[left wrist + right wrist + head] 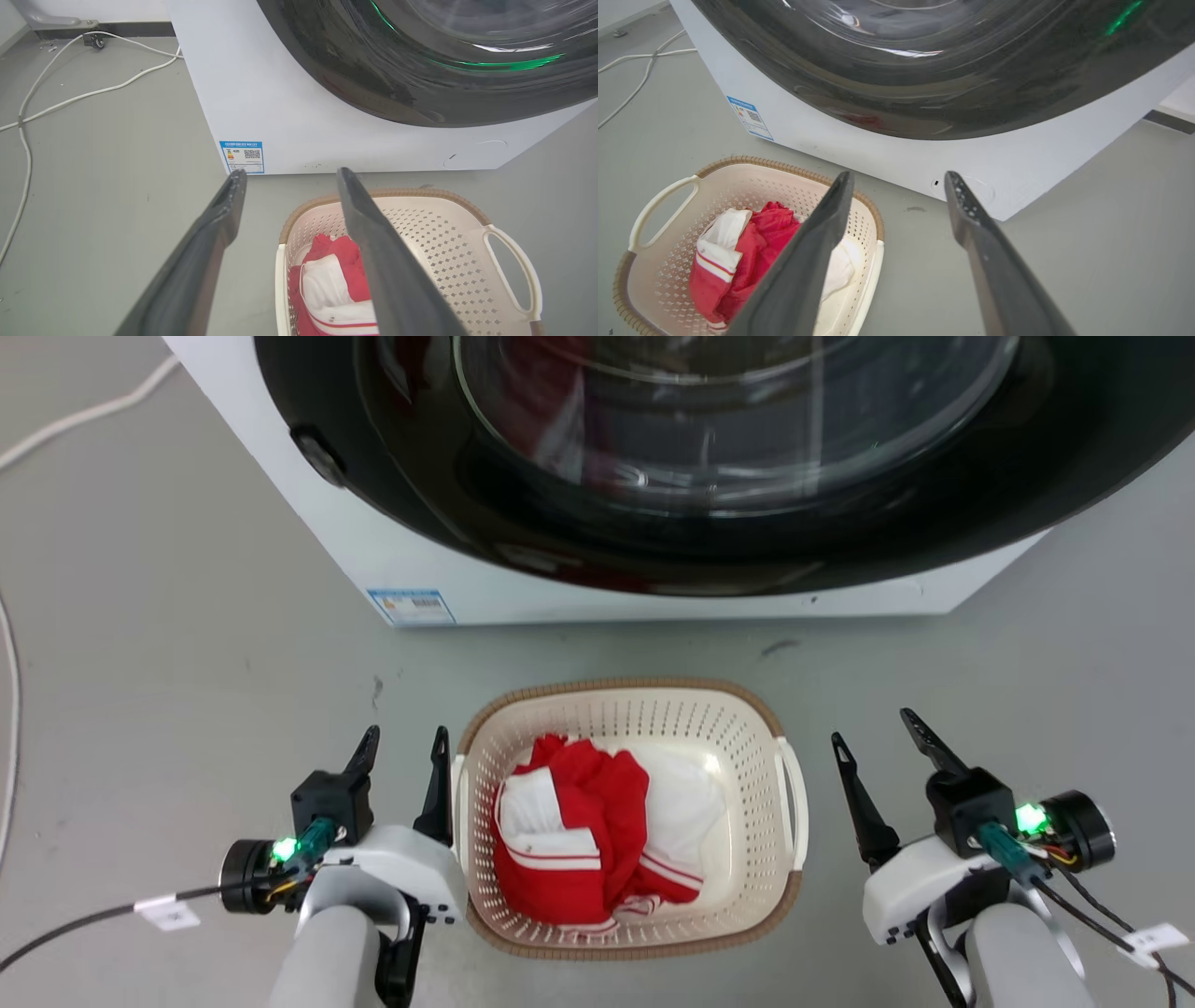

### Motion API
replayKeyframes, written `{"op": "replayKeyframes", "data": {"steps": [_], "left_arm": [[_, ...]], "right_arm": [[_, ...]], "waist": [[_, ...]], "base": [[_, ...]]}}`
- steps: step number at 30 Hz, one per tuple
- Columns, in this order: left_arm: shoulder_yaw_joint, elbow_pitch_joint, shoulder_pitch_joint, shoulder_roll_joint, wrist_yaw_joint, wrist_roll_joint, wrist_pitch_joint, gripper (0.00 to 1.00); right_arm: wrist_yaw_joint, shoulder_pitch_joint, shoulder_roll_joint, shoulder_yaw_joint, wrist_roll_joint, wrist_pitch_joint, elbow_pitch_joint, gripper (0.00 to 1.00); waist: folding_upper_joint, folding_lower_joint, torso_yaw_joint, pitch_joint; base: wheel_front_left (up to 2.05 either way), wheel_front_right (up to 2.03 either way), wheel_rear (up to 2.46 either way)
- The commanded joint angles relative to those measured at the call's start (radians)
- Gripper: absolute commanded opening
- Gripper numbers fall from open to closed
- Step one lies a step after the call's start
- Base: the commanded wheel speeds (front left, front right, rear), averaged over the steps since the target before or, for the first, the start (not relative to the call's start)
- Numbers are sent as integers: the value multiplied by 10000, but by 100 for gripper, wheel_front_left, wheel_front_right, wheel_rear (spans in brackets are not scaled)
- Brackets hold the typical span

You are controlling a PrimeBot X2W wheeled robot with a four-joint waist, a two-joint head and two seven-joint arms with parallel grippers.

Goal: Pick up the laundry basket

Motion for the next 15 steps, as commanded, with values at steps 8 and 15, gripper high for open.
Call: {"op": "replayKeyframes", "data": {"steps": [8,15], "left_arm": [[-50,1613,-1072,14,-130,44,-28,100],[-146,2909,-1795,14,-236,0,-26,100]], "right_arm": [[-7,-1098,-18,22,-346,-23,1752,100],[-7,-1761,-15,-56,-591,-25,2968,100]], "waist": [[0,-1,11,1227],[0,-1,103,1980]], "base": [[0,0,0],[0,0,0]]}}
